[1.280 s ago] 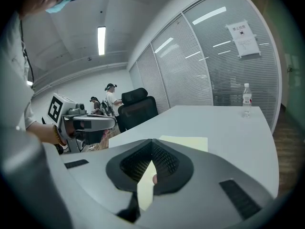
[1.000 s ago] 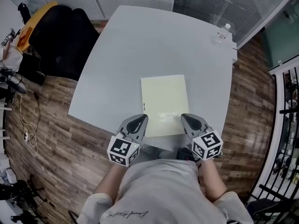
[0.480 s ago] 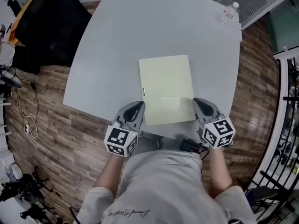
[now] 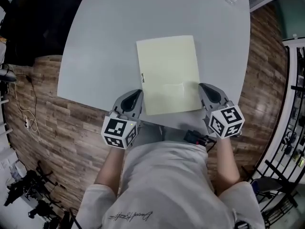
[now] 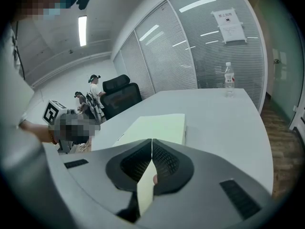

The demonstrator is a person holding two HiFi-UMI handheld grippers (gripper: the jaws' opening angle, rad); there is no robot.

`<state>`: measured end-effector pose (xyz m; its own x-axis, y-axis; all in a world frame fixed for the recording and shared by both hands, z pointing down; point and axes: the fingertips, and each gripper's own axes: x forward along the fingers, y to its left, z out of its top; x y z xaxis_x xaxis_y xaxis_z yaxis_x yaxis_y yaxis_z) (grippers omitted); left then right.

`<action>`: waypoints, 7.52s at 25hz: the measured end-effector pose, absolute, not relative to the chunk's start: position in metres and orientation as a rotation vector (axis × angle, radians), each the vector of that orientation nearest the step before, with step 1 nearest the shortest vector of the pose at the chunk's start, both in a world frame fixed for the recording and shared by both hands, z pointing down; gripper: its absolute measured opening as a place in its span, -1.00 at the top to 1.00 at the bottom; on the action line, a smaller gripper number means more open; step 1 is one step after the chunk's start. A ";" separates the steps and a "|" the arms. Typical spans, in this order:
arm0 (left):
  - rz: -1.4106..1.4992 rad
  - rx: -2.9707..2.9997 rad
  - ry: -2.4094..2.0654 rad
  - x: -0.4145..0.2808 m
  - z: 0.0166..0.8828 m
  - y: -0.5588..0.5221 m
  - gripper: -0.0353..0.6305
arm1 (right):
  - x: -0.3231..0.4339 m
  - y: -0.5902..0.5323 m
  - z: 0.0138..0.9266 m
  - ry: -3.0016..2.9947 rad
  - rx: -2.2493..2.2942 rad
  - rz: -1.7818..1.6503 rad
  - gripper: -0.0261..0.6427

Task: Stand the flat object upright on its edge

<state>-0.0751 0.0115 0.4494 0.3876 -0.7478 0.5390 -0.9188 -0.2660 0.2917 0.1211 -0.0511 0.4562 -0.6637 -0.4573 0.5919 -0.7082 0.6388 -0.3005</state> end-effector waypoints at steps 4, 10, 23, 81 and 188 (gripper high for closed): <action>0.388 2.046 -1.422 -0.078 0.458 0.011 0.86 | 0.128 -0.056 0.465 -2.366 0.936 0.733 0.85; 0.427 1.995 -1.432 -0.082 0.475 0.012 0.80 | 0.137 -0.060 0.484 -2.306 0.931 0.760 0.72; 0.357 1.845 -1.284 -0.080 0.517 0.013 0.41 | 0.141 -0.061 0.520 -2.233 0.830 0.905 0.41; 0.278 1.781 -1.018 -0.059 0.541 0.012 0.26 | 0.133 -0.055 0.536 -2.153 0.644 1.048 0.24; 0.449 2.313 -1.782 -0.156 0.446 -0.136 0.35 | 0.033 -0.207 0.455 -2.604 1.075 0.232 0.28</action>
